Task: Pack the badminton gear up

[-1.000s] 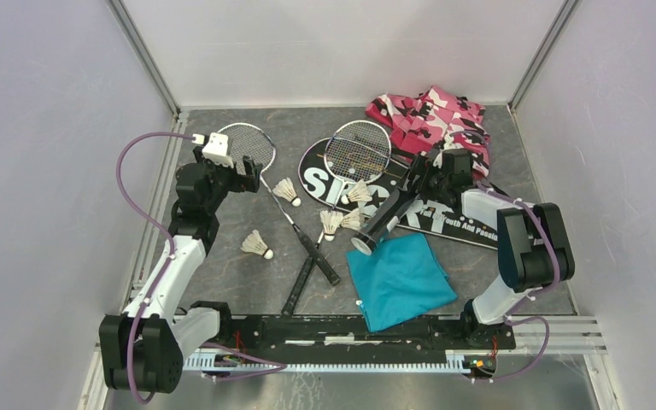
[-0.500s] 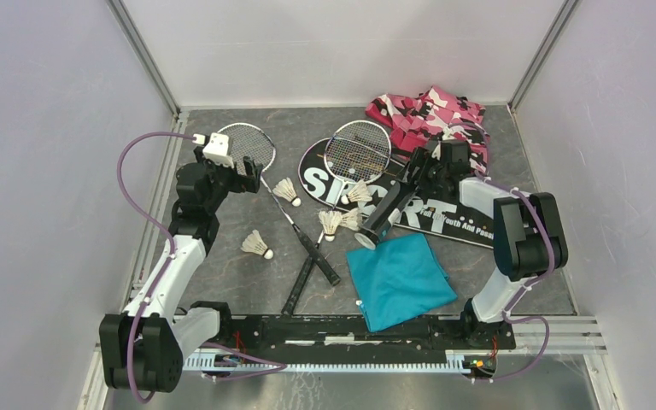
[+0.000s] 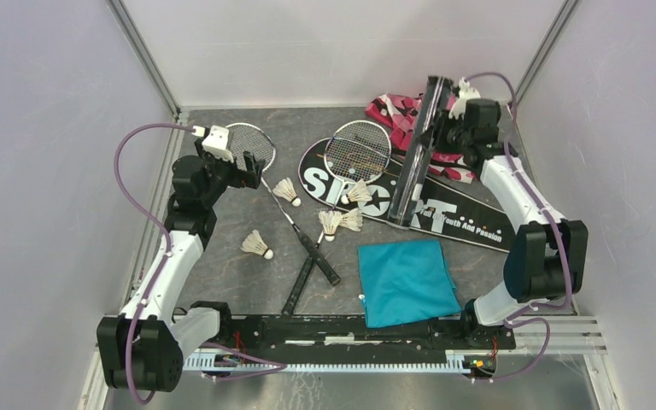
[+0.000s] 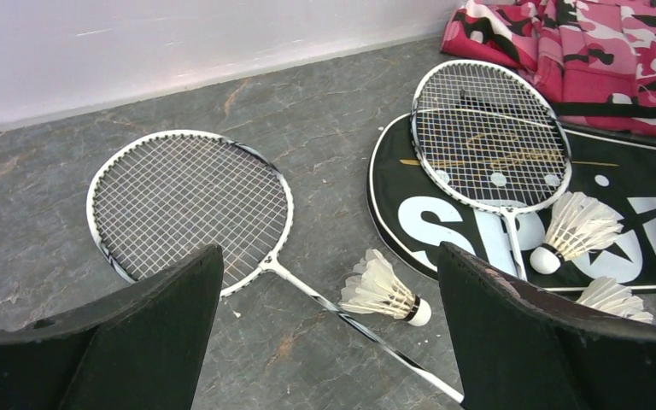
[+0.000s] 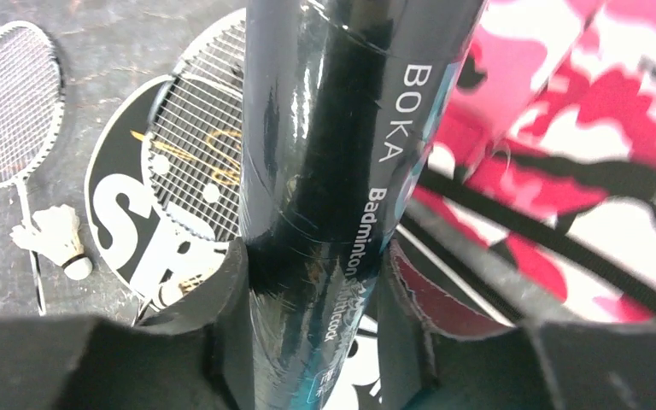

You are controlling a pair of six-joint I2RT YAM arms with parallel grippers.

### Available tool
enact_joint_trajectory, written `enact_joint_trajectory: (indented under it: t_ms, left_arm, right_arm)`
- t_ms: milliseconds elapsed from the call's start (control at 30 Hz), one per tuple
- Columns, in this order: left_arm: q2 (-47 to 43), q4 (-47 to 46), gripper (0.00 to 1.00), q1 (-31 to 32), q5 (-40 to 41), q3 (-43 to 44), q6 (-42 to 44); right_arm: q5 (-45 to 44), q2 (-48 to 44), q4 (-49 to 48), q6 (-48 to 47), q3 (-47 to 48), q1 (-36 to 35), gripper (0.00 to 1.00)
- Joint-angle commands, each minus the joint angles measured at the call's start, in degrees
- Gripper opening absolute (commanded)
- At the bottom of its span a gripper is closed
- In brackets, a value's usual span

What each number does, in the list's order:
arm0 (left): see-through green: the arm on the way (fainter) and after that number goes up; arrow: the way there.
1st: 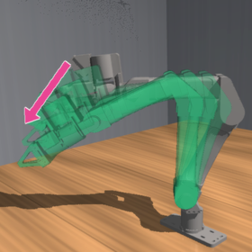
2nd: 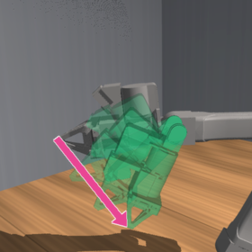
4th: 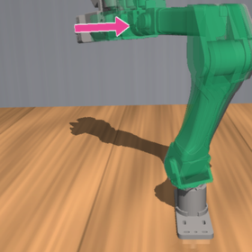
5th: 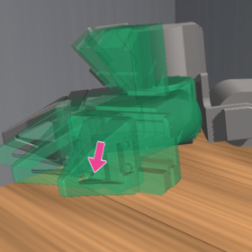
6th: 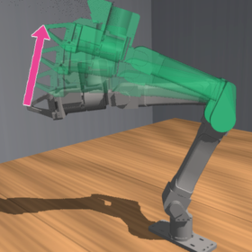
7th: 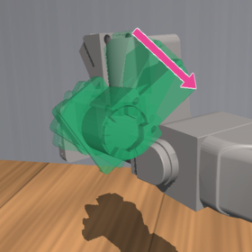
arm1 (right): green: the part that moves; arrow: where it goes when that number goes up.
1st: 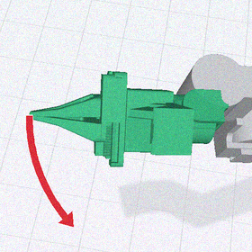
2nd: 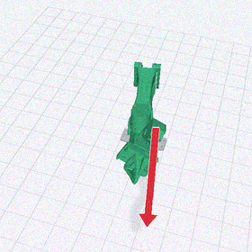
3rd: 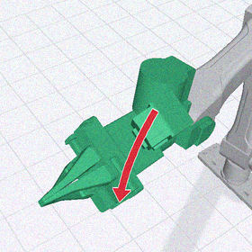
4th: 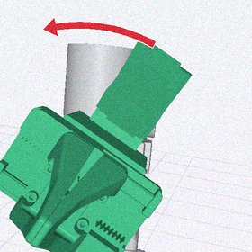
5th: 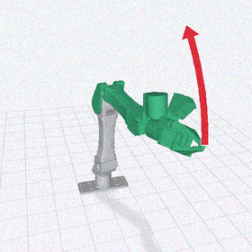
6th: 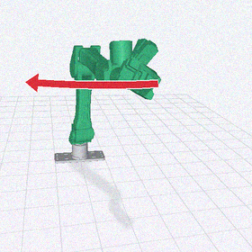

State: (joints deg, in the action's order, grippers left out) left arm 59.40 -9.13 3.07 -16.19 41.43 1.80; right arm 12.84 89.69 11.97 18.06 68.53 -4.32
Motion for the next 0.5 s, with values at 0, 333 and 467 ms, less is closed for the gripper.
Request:
enact_joint_trajectory:
  t_ms: [0, 333, 467]
  left_arm:
    - [0.94, 2.32, 1.00, -0.03, -4.26, 4.17, 3.67]
    - [1.92, 3.76, 1.00, 0.36, -6.83, 5.84, 3.13]
    - [2.50, 3.76, 1.00, 0.67, -7.36, 6.41, 3.24]
  right_arm:
    - [4.37, -1.34, 5.29, -10.61, 10.96, -0.22, 0.30]
    - [3.73, -2.73, 15.57, -29.55, 19.38, -3.45, 0.23]
    - [3.56, -2.14, 23.00, -36.84, 24.45, -5.21, 0.23]
